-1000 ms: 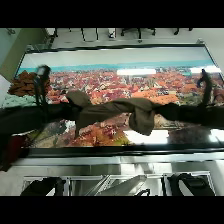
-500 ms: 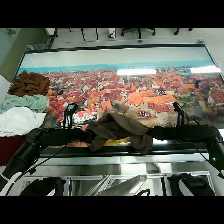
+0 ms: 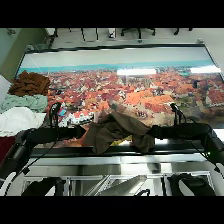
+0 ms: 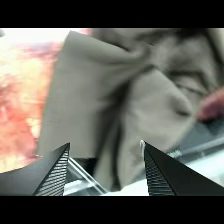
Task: Fold the shirts.
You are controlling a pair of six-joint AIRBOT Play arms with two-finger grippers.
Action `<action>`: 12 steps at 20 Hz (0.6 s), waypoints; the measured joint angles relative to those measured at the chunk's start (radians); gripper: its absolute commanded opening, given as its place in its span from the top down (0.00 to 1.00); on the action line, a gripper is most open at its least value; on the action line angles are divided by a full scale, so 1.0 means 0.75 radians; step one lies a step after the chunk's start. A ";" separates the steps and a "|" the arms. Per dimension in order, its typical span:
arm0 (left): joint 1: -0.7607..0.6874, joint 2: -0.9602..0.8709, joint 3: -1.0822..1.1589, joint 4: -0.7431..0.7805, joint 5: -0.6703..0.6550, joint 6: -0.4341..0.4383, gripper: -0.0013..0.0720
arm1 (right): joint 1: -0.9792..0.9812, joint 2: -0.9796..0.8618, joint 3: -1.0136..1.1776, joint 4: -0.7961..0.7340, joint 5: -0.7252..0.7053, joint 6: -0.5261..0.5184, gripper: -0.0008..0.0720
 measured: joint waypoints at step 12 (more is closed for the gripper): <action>-0.132 -0.796 0.330 -0.311 -0.236 0.253 0.30 | 0.000 -0.019 0.000 -0.004 0.008 0.000 0.95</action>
